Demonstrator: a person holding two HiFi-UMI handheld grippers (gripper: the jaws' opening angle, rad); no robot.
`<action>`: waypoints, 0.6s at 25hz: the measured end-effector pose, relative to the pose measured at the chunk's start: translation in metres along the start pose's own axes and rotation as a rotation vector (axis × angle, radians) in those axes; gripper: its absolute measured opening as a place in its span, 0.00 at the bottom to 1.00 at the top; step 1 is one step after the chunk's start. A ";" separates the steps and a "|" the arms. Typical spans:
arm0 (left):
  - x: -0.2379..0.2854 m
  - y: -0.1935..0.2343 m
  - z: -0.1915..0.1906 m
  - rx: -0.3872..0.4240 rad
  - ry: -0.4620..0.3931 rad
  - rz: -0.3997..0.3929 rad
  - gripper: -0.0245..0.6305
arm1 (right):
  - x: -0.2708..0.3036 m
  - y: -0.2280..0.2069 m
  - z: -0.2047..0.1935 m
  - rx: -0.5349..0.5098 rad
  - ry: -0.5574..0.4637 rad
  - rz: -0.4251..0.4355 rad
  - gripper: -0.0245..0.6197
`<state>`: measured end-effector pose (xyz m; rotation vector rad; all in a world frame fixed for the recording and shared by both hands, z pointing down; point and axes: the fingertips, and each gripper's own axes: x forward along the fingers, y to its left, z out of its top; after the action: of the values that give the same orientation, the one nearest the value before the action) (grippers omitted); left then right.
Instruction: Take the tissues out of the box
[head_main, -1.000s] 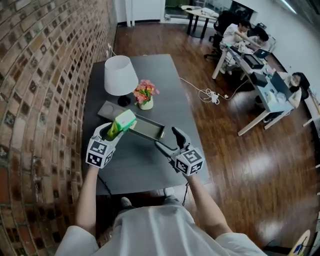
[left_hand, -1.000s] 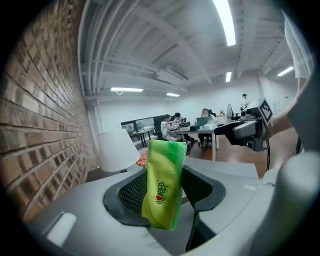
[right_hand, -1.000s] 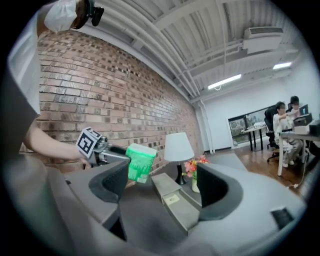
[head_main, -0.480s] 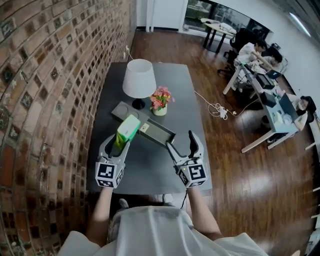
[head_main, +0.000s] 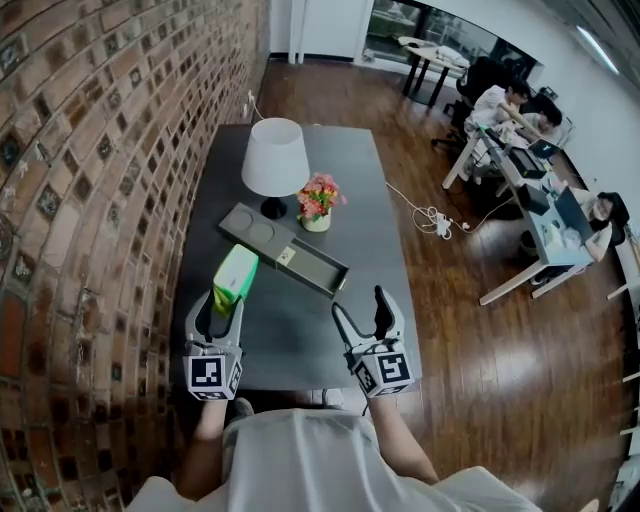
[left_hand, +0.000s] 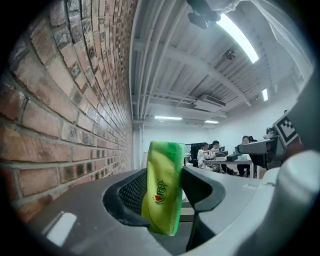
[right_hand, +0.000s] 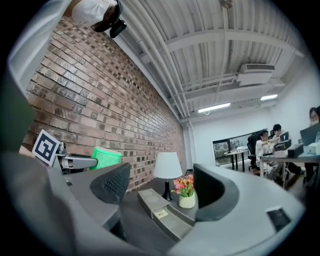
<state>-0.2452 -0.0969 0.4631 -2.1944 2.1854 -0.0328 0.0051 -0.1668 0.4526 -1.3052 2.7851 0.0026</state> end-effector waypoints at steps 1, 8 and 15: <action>0.000 0.001 0.002 0.003 -0.003 0.003 0.37 | -0.001 -0.001 -0.004 0.003 0.011 -0.003 0.67; -0.001 0.005 0.003 0.035 -0.007 0.014 0.37 | 0.007 0.005 -0.009 -0.016 0.035 0.011 0.67; -0.004 0.005 0.010 0.049 -0.014 0.021 0.37 | 0.011 0.017 -0.012 -0.009 0.035 0.046 0.67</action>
<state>-0.2502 -0.0926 0.4533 -2.1398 2.1757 -0.0701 -0.0155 -0.1649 0.4634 -1.2554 2.8470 -0.0058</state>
